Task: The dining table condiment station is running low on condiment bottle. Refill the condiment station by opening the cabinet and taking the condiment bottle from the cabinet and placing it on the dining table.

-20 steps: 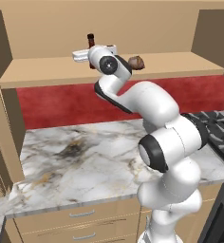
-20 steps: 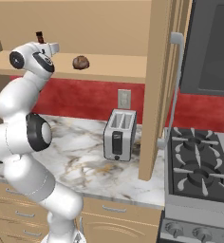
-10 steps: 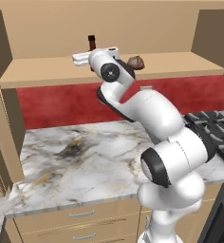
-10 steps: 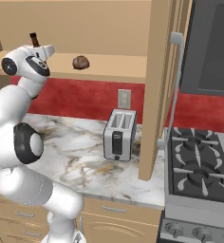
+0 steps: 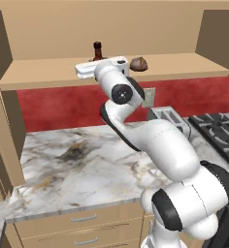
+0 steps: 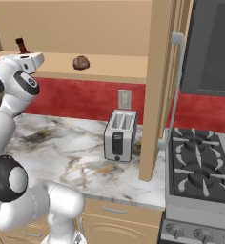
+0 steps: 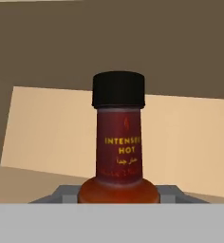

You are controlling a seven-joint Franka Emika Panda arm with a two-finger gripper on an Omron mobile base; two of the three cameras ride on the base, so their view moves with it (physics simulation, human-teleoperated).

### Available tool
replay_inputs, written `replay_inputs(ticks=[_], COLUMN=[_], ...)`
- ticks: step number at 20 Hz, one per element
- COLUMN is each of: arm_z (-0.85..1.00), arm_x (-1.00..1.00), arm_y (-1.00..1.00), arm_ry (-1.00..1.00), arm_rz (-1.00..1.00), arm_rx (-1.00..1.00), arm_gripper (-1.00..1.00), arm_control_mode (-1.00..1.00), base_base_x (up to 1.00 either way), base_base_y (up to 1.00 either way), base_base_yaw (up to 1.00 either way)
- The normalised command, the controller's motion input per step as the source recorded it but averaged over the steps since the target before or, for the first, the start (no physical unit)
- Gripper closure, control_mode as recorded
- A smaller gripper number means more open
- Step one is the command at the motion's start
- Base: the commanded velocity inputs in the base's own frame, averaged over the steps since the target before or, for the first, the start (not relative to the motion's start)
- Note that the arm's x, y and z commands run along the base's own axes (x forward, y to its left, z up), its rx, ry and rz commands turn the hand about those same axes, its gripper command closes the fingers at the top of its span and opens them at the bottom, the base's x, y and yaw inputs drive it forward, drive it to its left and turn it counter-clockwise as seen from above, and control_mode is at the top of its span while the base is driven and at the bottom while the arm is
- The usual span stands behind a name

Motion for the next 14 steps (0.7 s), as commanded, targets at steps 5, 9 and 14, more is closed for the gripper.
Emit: replay_inputs(ticks=[5, 9, 14], arm_z=[0.69, 0.61, 0.17], arm_x=[-0.72, -0.68, -0.71], arm_y=[0.0, 0.0, -0.14], arm_ry=[0.14, 0.23, 0.16], arm_rz=[0.01, 0.0, 0.0], arm_rx=[0.0, 0.0, -0.02], arm_gripper=[1.0, 1.0, 1.0], arm_control_mode=[-1.0, -1.0, -1.0], base_base_x=[0.0, 0.0, 0.0], base_base_y=[0.0, 0.0, 0.0], base_base_yaw=[0.0, 0.0, 0.0])
